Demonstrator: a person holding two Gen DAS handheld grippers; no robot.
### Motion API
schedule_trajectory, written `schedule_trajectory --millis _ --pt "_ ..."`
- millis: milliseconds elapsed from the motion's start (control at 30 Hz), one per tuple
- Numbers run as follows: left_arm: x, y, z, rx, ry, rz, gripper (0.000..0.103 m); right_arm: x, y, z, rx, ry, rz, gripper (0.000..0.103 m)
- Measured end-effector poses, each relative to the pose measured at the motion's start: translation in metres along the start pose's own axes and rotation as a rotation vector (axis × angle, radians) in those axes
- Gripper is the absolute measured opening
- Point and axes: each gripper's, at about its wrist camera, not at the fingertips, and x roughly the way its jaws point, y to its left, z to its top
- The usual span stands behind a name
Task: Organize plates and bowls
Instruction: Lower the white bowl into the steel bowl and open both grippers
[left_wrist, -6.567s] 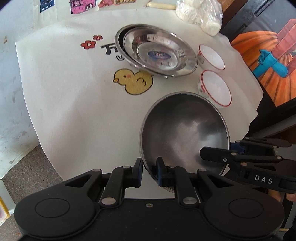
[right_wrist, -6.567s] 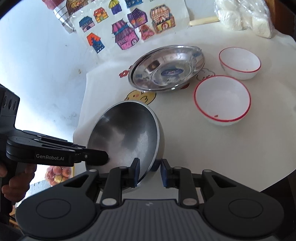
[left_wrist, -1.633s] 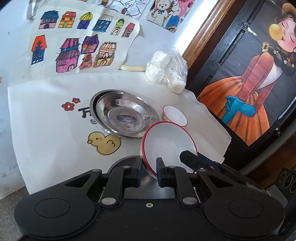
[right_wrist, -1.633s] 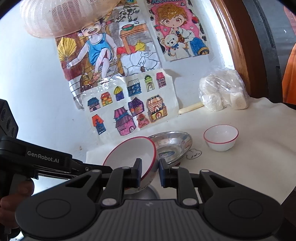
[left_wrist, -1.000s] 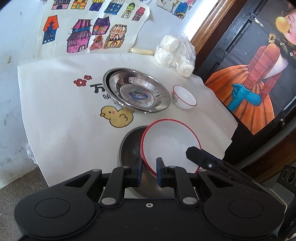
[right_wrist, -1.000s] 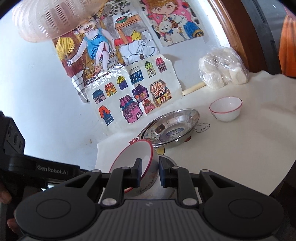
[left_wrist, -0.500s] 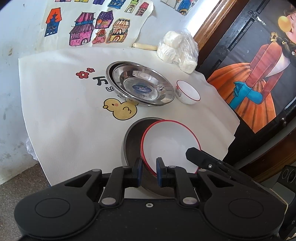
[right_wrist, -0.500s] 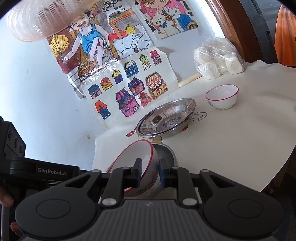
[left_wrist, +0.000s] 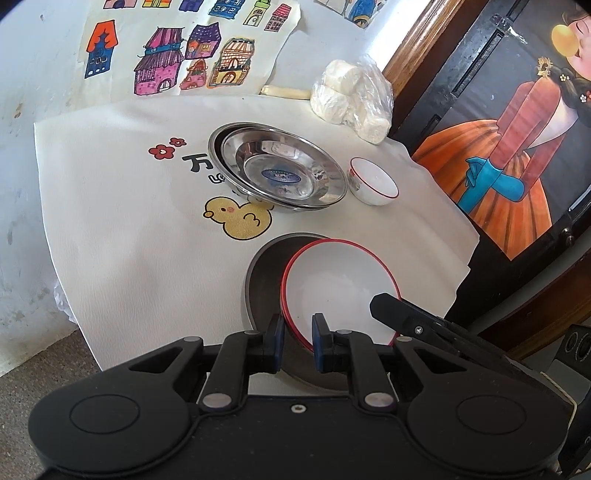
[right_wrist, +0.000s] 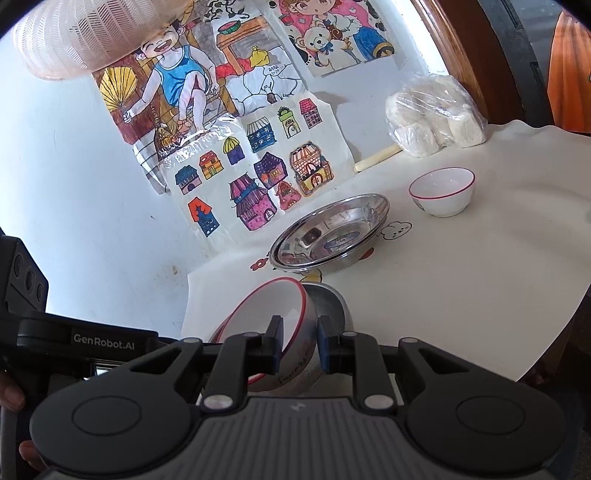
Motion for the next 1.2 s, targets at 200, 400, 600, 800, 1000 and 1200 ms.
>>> schedule_trajectory --millis 200,400,600,800,1000,1200 --pt "0.001 0.000 -0.001 -0.004 -0.001 -0.004 0.017 -0.001 -0.002 0.000 0.007 0.006 0.000 0.022" --pt "0.001 -0.001 -0.002 0.008 -0.016 0.002 0.017 0.000 -0.002 0.000 0.008 0.010 -0.006 0.022" --pt "-0.001 -0.001 -0.003 0.011 -0.030 0.005 0.017 0.000 -0.002 -0.001 0.004 0.016 -0.008 0.022" --pt "-0.006 -0.003 -0.010 0.048 -0.088 -0.006 0.023 0.000 -0.002 -0.001 0.012 0.018 -0.007 0.022" --pt "-0.009 -0.002 -0.015 0.044 -0.145 -0.006 0.027 0.001 -0.001 -0.001 0.009 0.013 -0.008 0.023" --pt "-0.014 0.001 -0.018 0.020 -0.198 -0.038 0.039 0.001 0.001 0.000 -0.001 0.015 -0.009 0.025"
